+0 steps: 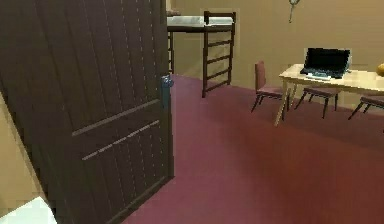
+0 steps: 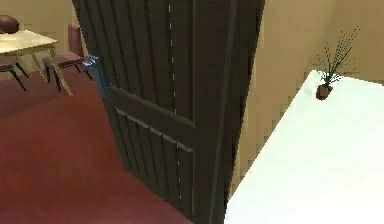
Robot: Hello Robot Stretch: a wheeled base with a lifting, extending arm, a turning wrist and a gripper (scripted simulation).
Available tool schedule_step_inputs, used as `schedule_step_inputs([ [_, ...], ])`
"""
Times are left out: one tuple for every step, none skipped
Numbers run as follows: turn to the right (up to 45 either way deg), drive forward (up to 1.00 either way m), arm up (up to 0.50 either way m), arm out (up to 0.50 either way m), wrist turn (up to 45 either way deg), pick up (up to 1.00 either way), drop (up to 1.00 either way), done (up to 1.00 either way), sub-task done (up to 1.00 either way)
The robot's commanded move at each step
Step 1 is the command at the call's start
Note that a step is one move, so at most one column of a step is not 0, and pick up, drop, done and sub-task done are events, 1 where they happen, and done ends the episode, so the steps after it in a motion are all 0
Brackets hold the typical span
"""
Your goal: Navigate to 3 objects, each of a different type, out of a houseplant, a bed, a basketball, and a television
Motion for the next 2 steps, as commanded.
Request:
schedule_step_inputs([
  [15.0,0.0,0.0,0.0,0.0,0.0,0.0,0.0,0.0],
  [0.0,1.0,0.0,0.0,0.0,0.0,0.0,0.0,0.0],
])
